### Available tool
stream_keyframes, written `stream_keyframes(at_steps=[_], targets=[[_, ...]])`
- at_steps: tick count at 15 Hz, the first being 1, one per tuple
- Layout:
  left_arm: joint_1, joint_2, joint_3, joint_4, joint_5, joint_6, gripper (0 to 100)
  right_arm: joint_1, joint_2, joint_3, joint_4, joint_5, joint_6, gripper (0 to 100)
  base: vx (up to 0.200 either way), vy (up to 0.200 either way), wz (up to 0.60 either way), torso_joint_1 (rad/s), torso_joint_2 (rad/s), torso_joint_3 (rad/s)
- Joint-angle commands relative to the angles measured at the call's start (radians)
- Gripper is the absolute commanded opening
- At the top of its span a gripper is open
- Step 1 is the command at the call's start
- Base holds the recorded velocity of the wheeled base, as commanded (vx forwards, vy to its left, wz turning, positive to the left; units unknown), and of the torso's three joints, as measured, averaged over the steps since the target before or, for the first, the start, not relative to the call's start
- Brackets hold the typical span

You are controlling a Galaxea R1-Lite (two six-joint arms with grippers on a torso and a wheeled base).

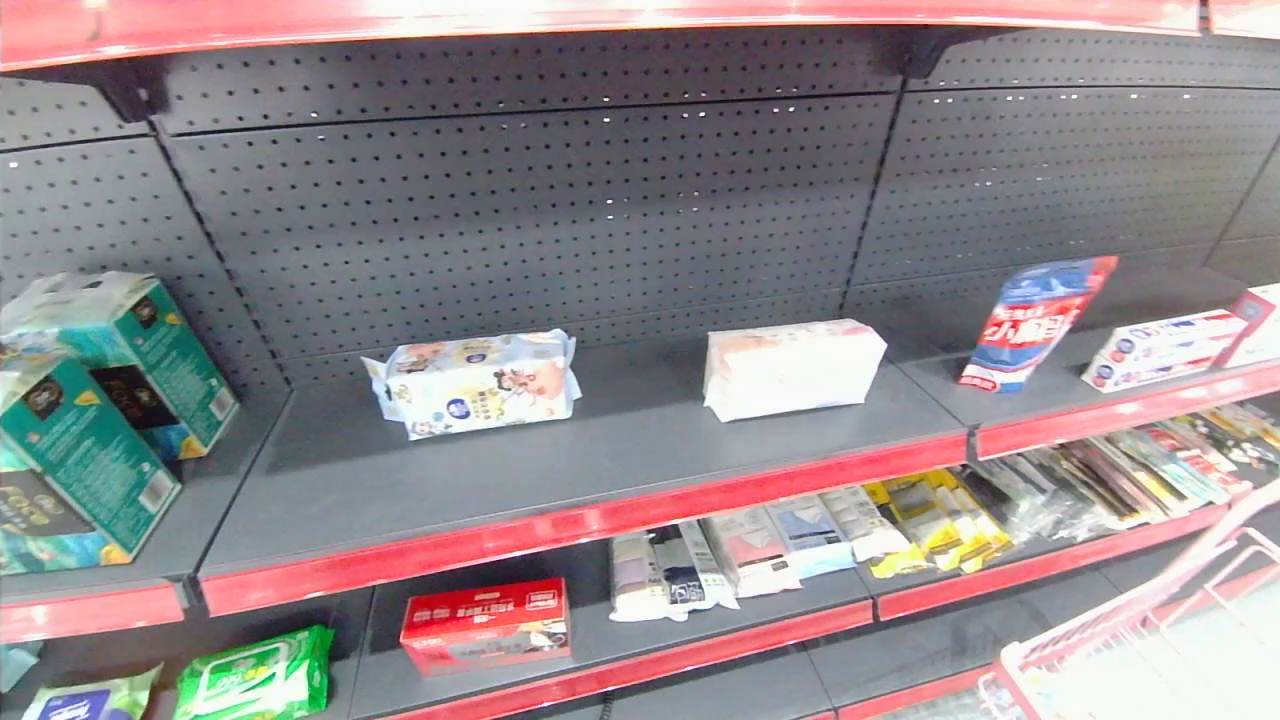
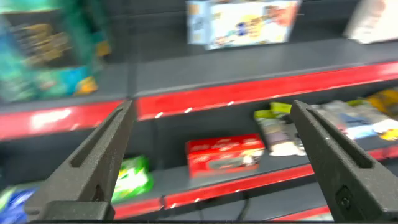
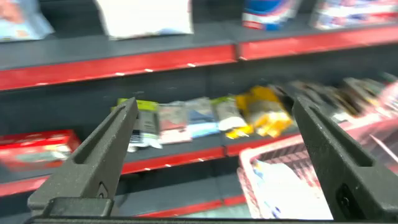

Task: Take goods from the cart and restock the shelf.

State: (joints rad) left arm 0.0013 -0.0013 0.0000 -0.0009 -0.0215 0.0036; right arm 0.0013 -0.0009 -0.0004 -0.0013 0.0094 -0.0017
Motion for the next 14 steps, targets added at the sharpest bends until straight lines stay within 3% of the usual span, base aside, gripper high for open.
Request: stream_keyframes(at_steps=[1, 9, 12, 14], targets=[[0.000, 0.001, 0.000, -0.001, 0.000, -0.001, 100, 0.000, 0.001, 0.000, 0.000, -0.002, 0.000, 100, 0.000, 0.000, 0.00, 0.000, 0.00, 0.000], [0.000, 0.001, 0.000, -0.001, -0.002, -0.004, 100, 0.002, 0.019, -0.001, 0.000, 0.004, -0.021, 100, 0.000, 0.000, 0.00, 0.000, 0.00, 0.000], [0.000, 0.001, 0.000, -0.001, 0.005, -0.002, 100, -0.009, 0.039, -0.001, 0.000, -0.003, 0.049, 100, 0.000, 0.000, 0.00, 0.000, 0.00, 0.000], [0.000, 0.001, 0.000, -0.001, 0.005, -0.002, 100, 0.003, 0.013, -0.043, -0.011, 0.058, -0.014, 100, 0.000, 0.000, 0.00, 0.000, 0.00, 0.000]])
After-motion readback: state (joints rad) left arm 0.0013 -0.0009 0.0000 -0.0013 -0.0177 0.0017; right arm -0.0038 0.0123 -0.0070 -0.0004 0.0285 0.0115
